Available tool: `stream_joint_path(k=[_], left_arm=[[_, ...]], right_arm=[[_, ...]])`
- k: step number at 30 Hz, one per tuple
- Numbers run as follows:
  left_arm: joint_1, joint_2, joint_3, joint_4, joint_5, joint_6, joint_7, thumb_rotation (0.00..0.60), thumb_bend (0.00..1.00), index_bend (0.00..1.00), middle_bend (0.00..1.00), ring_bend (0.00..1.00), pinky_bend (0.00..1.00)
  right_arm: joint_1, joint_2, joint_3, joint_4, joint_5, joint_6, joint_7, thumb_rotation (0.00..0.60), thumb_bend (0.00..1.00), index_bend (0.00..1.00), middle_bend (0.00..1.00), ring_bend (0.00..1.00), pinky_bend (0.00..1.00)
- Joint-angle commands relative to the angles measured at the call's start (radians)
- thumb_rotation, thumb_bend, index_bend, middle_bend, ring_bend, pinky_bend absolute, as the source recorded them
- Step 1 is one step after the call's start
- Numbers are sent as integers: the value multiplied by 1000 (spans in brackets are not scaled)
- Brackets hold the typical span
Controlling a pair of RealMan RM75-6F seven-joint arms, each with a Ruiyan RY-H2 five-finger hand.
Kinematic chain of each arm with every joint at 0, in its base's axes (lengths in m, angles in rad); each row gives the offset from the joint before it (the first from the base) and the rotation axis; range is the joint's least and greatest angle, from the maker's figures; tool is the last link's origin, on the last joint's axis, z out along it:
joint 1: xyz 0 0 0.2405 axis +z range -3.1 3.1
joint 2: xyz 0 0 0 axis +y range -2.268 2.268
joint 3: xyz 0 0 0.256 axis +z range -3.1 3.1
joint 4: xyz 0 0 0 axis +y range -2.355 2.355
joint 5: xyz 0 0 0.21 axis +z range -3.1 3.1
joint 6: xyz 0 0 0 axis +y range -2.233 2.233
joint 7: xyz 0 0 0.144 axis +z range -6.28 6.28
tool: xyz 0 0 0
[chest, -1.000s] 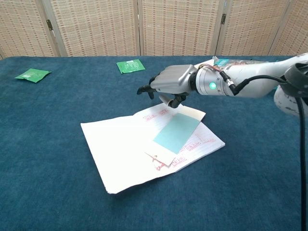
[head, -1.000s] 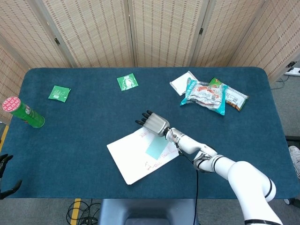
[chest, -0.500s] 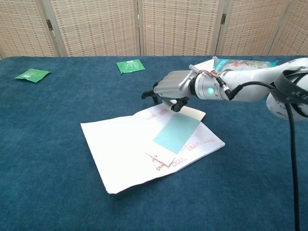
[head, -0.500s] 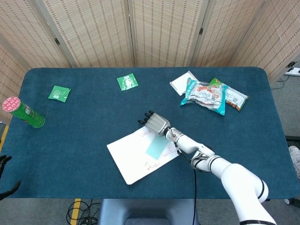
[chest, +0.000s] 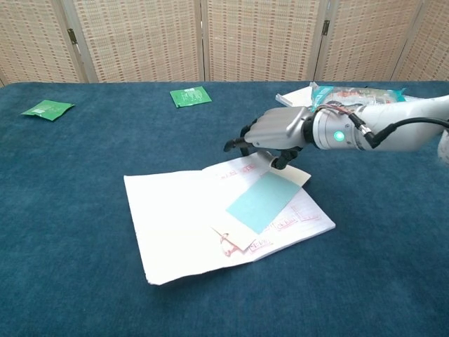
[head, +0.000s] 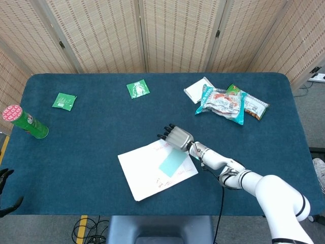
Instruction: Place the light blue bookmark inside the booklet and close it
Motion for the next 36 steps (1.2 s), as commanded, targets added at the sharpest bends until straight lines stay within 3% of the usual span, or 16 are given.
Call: stream_joint_path(k=[1, 14, 26, 29, 34, 36], left_arm=[[0, 0, 0, -1, 3, 1, 0, 600, 269, 189, 163, 152, 202], [-6, -1, 2, -8, 15, -3, 5, 600, 269, 190, 163, 152, 202], [-13, -3, 2, -14, 22, -7, 13, 600, 269, 190, 163, 152, 202], [-14, -2, 1, -18, 23, -6, 15, 600, 269, 190, 163, 152, 202], [-17, 1, 1, -29, 24, -7, 26, 600, 269, 190, 163, 152, 202], [-19, 2, 1, -35, 27, -7, 31, 600, 269, 190, 163, 152, 202]], right_arm=[[-28, 43, -16, -59, -2, 20, -23, 600, 809, 0, 267, 106, 156], [-118, 157, -72, -256, -24, 95, -110, 600, 801, 0, 271, 106, 156], [-179, 244, -85, -399, -33, 157, -139, 600, 789, 0, 272, 106, 156], [-192, 260, -73, -412, -44, 198, -147, 600, 680, 0, 271, 106, 156], [-223, 278, -46, -462, -42, 267, -159, 600, 274, 0, 184, 103, 156], [-234, 283, -39, -502, -25, 269, -177, 600, 187, 0, 142, 90, 156]])
